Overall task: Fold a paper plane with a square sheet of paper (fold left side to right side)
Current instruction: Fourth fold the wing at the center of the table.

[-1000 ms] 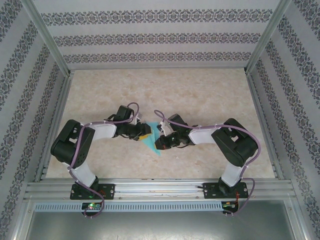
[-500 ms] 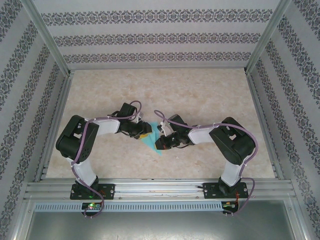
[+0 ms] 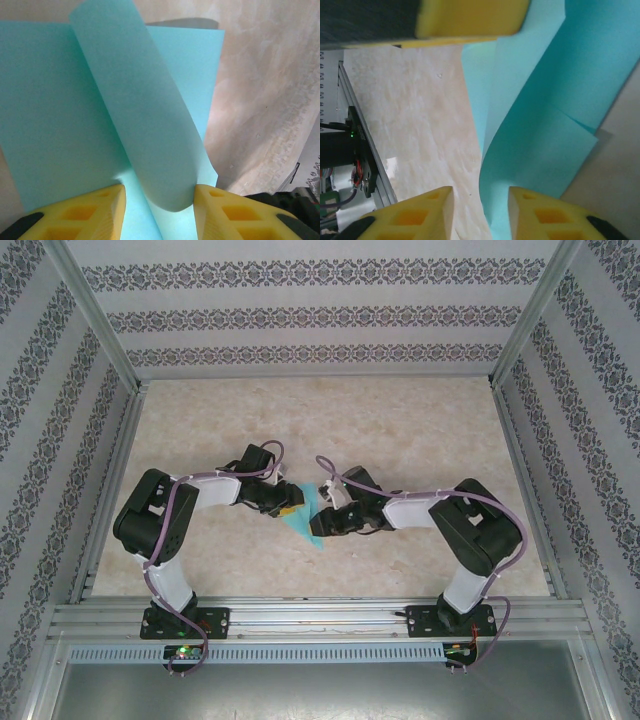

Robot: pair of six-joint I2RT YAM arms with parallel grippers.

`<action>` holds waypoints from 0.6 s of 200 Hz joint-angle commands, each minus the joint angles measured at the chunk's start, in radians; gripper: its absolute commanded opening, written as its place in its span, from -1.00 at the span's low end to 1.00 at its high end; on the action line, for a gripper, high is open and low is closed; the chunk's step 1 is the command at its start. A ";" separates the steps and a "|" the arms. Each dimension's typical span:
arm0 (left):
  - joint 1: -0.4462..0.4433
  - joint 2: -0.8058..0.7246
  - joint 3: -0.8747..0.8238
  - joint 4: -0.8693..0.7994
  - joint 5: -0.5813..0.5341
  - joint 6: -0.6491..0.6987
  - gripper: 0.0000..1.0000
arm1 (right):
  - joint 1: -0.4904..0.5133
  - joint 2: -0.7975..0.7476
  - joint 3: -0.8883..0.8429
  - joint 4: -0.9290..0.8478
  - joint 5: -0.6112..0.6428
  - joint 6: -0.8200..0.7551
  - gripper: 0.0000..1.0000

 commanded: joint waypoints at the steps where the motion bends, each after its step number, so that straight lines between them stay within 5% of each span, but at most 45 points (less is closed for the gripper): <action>1: -0.011 0.036 -0.002 -0.060 -0.072 0.022 -0.17 | -0.024 -0.035 -0.009 -0.003 0.006 0.005 -0.19; 120: -0.012 0.030 -0.005 -0.045 -0.062 0.013 -0.18 | 0.028 0.091 0.083 0.020 0.047 0.054 -0.28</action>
